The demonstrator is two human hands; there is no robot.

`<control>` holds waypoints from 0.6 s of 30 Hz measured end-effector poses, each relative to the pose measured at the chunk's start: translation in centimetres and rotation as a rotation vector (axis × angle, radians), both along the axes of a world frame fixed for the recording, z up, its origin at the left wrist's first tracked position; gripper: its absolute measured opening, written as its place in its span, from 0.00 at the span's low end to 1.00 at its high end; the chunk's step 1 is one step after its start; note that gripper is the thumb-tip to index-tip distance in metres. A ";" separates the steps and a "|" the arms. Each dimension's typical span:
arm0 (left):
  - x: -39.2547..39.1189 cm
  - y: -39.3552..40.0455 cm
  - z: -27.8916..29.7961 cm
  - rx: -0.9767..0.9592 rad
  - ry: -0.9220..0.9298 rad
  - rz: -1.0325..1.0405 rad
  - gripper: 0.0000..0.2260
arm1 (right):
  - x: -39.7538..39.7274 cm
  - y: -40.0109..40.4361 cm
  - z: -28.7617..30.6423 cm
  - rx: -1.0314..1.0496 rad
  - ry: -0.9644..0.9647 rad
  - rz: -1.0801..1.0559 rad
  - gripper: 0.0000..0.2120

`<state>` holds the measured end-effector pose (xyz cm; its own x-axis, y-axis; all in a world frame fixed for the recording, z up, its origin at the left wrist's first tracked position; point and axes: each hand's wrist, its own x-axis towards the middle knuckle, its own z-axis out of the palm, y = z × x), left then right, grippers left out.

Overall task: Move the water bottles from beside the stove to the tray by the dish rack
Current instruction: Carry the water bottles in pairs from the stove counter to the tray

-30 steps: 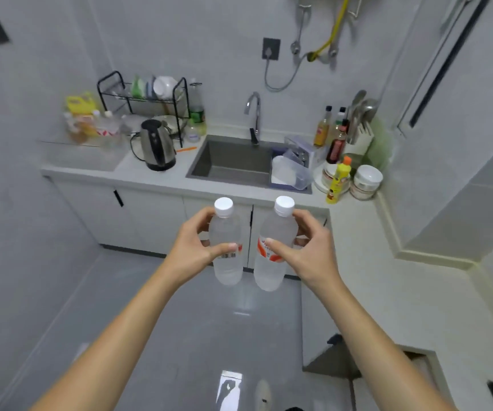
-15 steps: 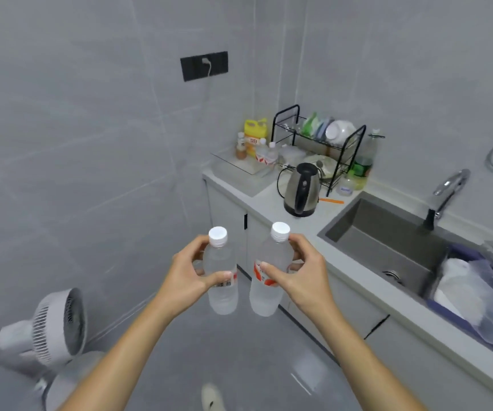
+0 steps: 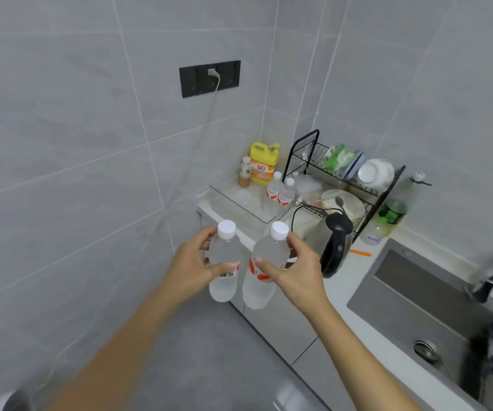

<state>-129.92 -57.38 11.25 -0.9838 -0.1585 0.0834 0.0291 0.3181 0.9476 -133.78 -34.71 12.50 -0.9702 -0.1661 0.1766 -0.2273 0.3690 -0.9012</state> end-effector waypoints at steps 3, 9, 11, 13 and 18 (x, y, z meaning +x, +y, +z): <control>-5.2 -2.2 -0.3 0.018 0.001 0.009 0.29 | -4.9 -2.1 -0.1 0.013 -0.006 -0.028 0.25; -15.7 -5.5 -2.0 0.005 -0.015 0.002 0.28 | -14.9 -5.8 -2.3 0.051 -0.016 -0.079 0.26; -19.6 -6.4 -2.4 -0.022 -0.018 0.001 0.28 | -18.8 -6.8 -3.3 0.056 -0.001 -0.105 0.27; -23.6 -7.2 -2.7 -0.050 -0.020 0.000 0.27 | -22.8 -7.7 -4.0 0.064 0.016 -0.111 0.26; -33.3 -8.6 -2.8 -0.075 -0.046 0.017 0.26 | -32.8 -9.9 -5.1 0.091 0.047 -0.122 0.25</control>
<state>-163.24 -66.00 8.40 -0.9841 -0.1701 0.0503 -0.0201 0.3885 0.9212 -166.58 -44.57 7.38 -0.9751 -0.0648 0.2119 -0.2168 0.4762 -0.8522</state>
